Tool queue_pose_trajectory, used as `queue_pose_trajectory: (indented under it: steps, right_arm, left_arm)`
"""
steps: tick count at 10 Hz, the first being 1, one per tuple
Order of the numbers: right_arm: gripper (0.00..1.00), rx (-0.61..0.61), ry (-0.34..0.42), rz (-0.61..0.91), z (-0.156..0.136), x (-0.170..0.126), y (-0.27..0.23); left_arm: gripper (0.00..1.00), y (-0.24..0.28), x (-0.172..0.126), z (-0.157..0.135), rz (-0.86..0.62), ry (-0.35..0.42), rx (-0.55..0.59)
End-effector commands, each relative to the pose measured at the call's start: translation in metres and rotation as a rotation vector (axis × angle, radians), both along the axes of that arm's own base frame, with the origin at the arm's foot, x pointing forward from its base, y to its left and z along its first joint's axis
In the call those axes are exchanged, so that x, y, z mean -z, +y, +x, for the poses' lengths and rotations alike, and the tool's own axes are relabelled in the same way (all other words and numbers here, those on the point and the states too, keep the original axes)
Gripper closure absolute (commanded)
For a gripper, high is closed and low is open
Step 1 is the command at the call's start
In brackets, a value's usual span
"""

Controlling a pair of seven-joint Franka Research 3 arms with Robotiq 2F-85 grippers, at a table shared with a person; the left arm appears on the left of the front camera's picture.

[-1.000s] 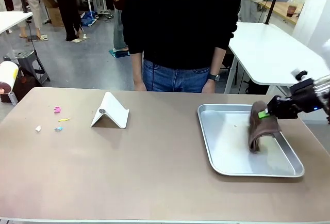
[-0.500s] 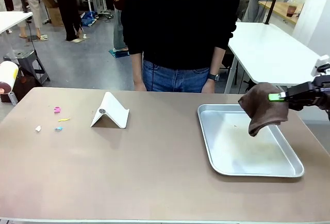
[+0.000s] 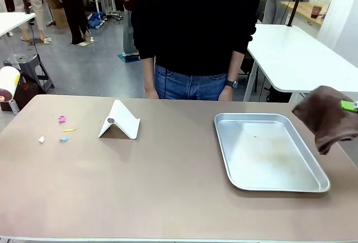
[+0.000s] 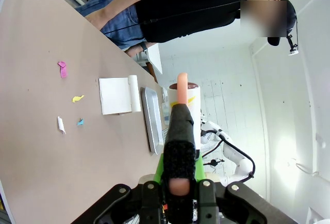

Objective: Clean the surface of the table.
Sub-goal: If a person points to the right, clean the right side of the table with your right hand, and if they point to the left, clean the left side with your left hand.

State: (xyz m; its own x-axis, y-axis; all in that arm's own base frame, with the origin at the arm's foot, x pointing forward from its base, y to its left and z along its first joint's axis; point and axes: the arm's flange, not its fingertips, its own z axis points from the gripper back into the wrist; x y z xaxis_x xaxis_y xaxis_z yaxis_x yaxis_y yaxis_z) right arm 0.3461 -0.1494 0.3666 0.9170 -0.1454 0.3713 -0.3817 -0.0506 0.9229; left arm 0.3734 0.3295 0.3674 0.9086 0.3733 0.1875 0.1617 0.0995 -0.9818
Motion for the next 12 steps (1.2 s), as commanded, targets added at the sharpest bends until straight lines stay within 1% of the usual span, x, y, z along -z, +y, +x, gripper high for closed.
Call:
queue_pose_trajectory:
  steps: [1, 2, 4, 6, 8, 10, 12]
  right_arm:
    - [0.93, 0.053, 0.022, -0.019, -0.002, 0.014, -0.03]
    - [0.93, 0.119, 0.034, 0.029, -0.005, 0.026, -0.046]
    - [0.93, 0.196, 0.074, 0.072, -0.011, 0.046, -0.061]
    - [0.93, 0.21, 0.082, 0.098, -0.013, 0.058, -0.062]
    - [0.93, 0.243, 0.095, 0.086, -0.012, 0.059, -0.061]
    - [0.93, 0.261, 0.086, 0.068, -0.012, 0.056, -0.058]
    - [0.93, 0.285, 0.071, 0.0, -0.008, 0.048, -0.043]
  left_arm:
    - [1.0, -0.001, -0.003, -0.002, 0.0, -0.005, 0.002]
    - [1.0, -0.001, -0.003, -0.002, 0.0, -0.005, 0.002]
    - [1.0, -0.001, -0.003, -0.002, 0.0, -0.005, 0.002]
    - [1.0, -0.001, -0.003, -0.002, 0.0, -0.005, 0.002]
    - [1.0, -0.001, -0.003, -0.002, 0.0, -0.005, 0.002]
    - [1.0, -0.001, -0.003, -0.002, 0.0, -0.005, 0.002]
    - [1.0, -0.001, -0.003, -0.002, 0.0, -0.005, 0.002]
